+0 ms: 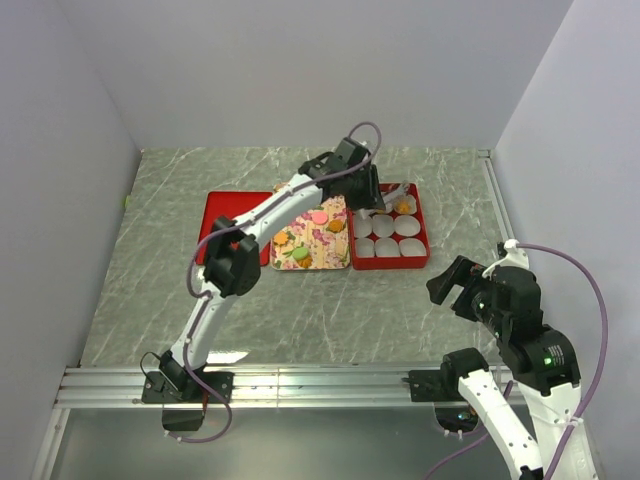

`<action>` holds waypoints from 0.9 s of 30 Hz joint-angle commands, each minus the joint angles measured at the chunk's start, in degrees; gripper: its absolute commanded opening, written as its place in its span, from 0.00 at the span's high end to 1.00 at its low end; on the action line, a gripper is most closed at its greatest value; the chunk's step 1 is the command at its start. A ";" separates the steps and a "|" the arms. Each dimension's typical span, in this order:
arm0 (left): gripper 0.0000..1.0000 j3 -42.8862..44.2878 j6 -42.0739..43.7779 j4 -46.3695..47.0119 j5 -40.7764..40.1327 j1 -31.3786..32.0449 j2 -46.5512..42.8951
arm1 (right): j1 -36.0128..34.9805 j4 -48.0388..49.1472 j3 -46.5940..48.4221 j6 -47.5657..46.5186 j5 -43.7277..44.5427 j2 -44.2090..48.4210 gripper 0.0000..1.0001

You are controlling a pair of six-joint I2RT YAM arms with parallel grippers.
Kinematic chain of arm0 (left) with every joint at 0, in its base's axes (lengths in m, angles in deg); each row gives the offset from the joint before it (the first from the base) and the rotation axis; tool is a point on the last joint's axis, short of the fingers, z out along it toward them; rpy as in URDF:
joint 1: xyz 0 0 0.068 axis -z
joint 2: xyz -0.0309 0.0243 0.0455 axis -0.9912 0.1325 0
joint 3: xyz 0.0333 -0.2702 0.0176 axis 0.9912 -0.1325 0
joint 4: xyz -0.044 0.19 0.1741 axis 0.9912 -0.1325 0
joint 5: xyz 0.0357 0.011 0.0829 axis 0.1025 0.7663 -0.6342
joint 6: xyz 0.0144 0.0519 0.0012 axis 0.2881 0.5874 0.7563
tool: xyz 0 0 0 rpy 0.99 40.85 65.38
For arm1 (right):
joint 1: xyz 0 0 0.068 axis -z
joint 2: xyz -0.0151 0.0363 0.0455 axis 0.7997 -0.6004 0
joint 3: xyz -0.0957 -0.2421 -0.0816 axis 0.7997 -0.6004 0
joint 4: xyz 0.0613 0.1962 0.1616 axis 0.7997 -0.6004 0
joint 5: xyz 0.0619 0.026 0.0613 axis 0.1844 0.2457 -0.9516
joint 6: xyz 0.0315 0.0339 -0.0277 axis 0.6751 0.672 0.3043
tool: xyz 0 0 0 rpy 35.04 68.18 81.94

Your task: Pack the cookies

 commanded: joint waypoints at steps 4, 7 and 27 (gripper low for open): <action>0.57 -0.85 3.38 -0.66 -2.29 -3.63 -14.88 | -0.59 3.30 -0.63 1.43 1.54 0.34 0.03; 0.57 -2.79 5.66 -3.73 -4.14 -4.60 -19.10 | -0.59 3.75 -1.16 1.69 1.54 0.78 0.03; 0.56 -37.77 11.73 -17.11 -26.90 -4.96 -38.98 | -0.50 5.77 -2.48 0.38 1.10 0.69 0.03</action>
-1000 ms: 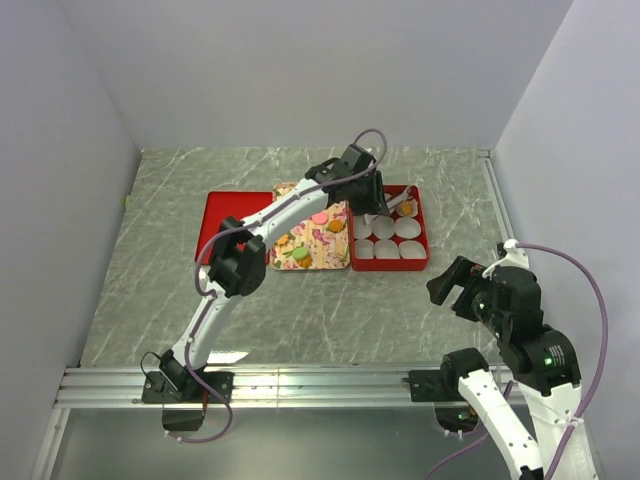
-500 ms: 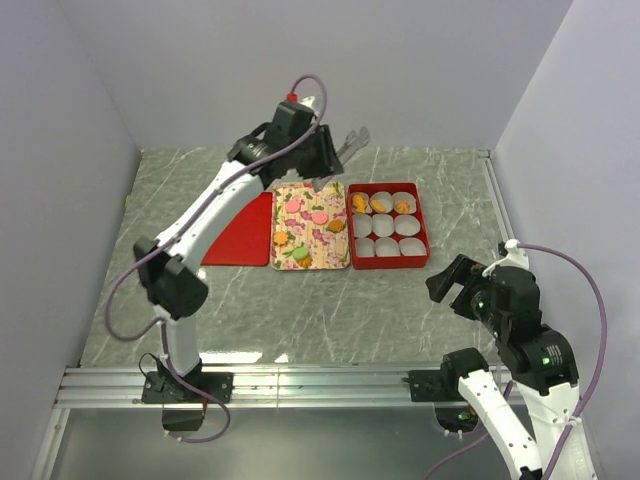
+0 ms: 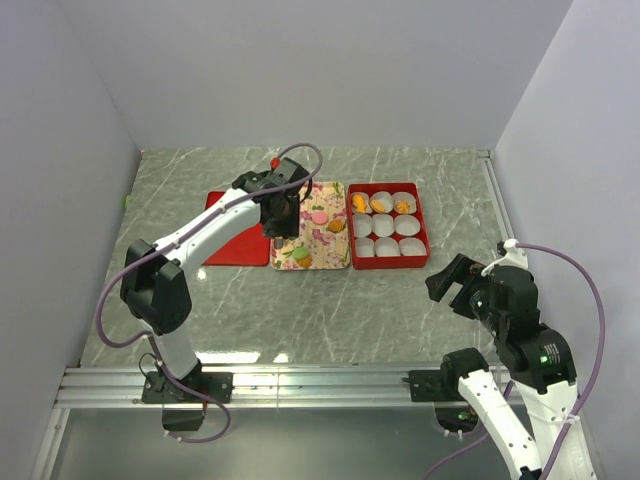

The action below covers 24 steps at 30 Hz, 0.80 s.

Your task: Pack the cookies

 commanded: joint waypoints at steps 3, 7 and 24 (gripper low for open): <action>0.53 1.15 2.53 1.34 -3.15 2.24 -3.43 | -0.50 2.84 -0.36 -1.15 0.42 -0.12 0.03; 0.50 3.17 3.67 0.46 -3.59 3.65 -1.77 | -0.50 2.67 -0.27 -1.07 0.77 -0.21 0.03; 0.45 8.80 4.64 -1.12 -4.99 6.29 6.32 | -0.59 2.22 -0.53 -0.63 1.74 0.58 0.03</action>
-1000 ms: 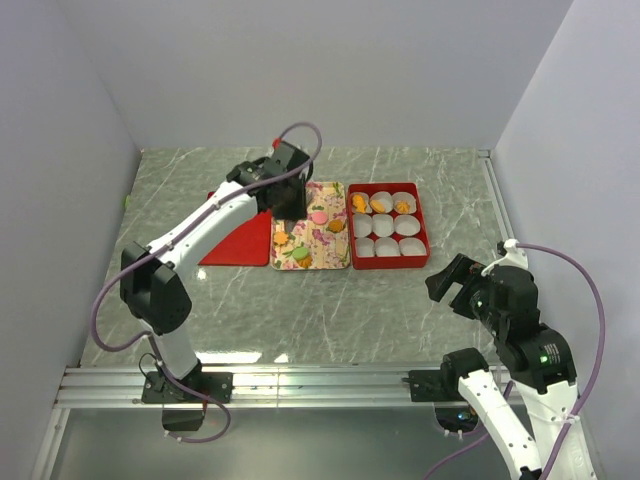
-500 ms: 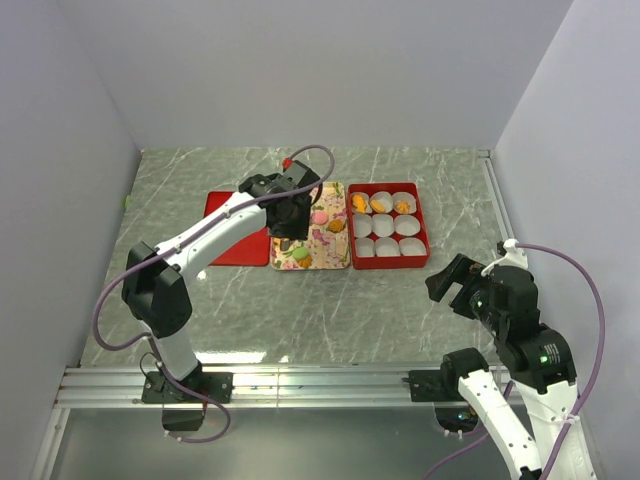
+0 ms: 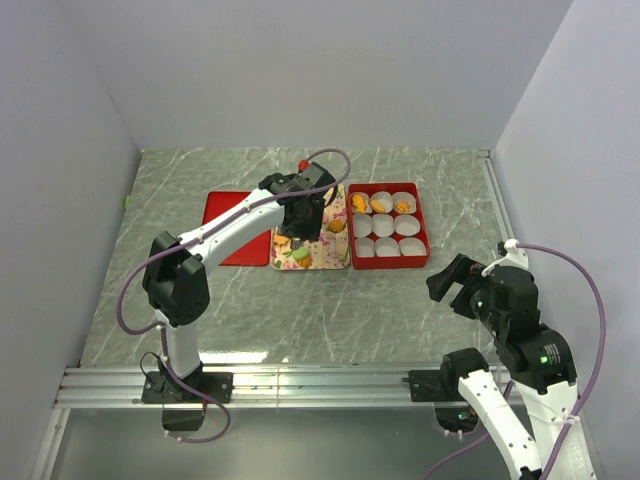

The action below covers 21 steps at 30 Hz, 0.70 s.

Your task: Pack the cookies

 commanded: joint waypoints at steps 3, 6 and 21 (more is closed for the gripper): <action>0.44 2.44 1.45 0.02 -1.32 0.47 0.75 | -0.46 2.20 -0.60 -0.30 1.22 0.56 0.03; 0.44 2.53 1.63 0.46 -1.06 0.65 1.28 | -0.54 2.29 -0.69 -0.39 1.30 0.56 0.03; 0.51 6.66 1.28 -1.30 -2.37 0.91 6.90 | -0.46 2.47 -0.51 -0.83 1.66 -0.14 0.03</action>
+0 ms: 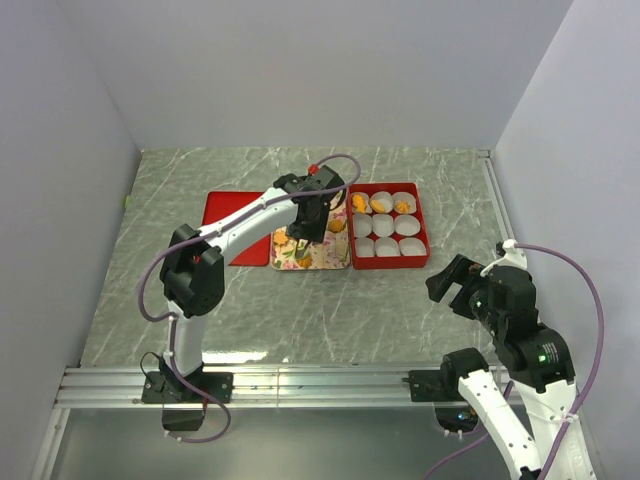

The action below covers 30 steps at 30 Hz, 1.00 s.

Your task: Pack the cookies

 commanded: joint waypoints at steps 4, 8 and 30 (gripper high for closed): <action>0.59 3.25 0.23 -1.11 -2.09 0.26 0.31 | -0.54 2.42 0.10 -0.43 1.63 0.06 0.03; 0.63 2.55 0.14 -1.63 -2.71 0.26 -0.31 | -0.46 2.42 0.01 -0.17 1.63 0.23 0.03; 0.67 21.52 0.58 -3.22 7.39 7.37 -2.16 | -0.46 2.78 0.10 0.36 2.16 1.28 0.03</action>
